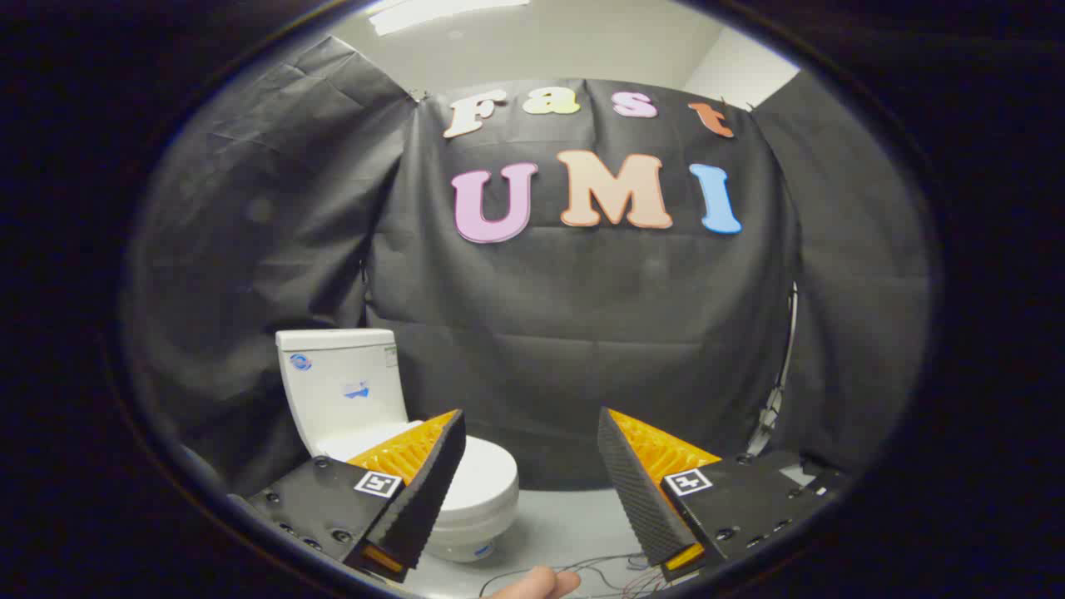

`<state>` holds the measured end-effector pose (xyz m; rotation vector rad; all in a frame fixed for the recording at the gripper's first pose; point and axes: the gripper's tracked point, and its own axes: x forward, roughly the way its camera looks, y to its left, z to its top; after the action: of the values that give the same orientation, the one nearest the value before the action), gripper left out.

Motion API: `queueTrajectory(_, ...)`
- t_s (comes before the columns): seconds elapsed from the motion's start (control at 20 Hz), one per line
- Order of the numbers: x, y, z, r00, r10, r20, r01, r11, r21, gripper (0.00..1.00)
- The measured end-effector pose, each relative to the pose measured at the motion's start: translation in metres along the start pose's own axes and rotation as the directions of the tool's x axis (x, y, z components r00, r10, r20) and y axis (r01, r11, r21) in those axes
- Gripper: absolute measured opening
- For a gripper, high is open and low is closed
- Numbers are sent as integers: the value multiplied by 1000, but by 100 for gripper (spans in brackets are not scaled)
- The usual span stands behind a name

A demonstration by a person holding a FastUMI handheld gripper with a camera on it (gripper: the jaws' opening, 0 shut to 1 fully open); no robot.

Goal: Open the toilet lid.

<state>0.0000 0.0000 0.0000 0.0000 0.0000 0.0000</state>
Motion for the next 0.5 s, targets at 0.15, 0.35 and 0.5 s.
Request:
queueTrajectory(0.15, 23, 37, -16, 999, 32, -3, -32, 999, 43, 98)
queueTrajectory(0.35, 10, 99, -48, 999, 22, -26, -21, 998, 54, 98)
queueTrajectory(0.5, -18, 139, -67, 999, 13, -46, -10, 997, 77, 98)
